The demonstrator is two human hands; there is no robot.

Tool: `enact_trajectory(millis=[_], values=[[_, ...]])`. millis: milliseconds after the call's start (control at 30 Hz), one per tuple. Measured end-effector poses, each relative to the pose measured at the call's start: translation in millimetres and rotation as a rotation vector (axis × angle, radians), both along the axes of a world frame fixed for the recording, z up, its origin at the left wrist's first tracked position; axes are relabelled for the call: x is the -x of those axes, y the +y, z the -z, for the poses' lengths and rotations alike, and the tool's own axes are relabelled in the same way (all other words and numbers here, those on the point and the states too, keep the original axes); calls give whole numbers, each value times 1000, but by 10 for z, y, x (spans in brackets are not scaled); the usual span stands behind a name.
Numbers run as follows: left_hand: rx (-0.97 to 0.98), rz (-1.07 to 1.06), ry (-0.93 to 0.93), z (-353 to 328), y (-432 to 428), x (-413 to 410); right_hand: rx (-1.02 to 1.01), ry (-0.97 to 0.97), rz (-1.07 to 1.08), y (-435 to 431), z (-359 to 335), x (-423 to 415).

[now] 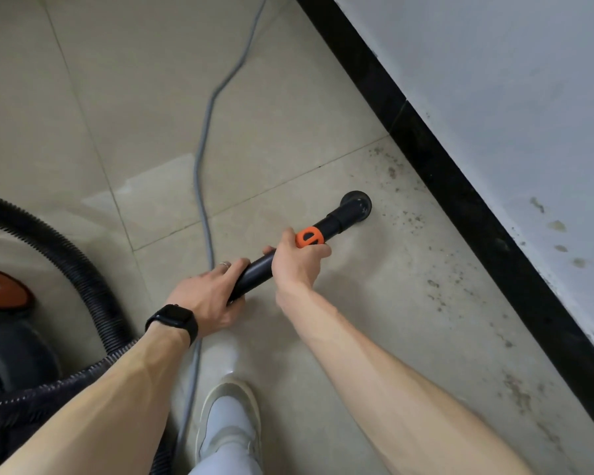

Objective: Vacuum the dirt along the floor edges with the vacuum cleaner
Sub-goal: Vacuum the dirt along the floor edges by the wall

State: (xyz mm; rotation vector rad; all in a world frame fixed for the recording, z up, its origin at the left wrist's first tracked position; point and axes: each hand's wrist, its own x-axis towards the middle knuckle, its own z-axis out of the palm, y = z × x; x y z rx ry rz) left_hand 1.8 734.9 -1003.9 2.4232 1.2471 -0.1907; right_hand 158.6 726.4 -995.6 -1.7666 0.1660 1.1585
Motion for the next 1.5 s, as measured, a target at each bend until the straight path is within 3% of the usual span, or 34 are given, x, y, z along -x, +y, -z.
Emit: enact_trajectory(millis=[367, 1033, 1233, 1500], values=[[-56, 42, -20, -18, 67, -287, -85, 50, 124, 37, -89, -271], [-23, -255, -106, -76, 198, -403, -146, 42, -284, 675, -138, -333], [-14, -195, -65, -44, 177, -535, -57, -131, -197, 563, -24, -376], [221, -321, -289, 103, 232, -1087, 88, -345, -347, 773, -21, -878]])
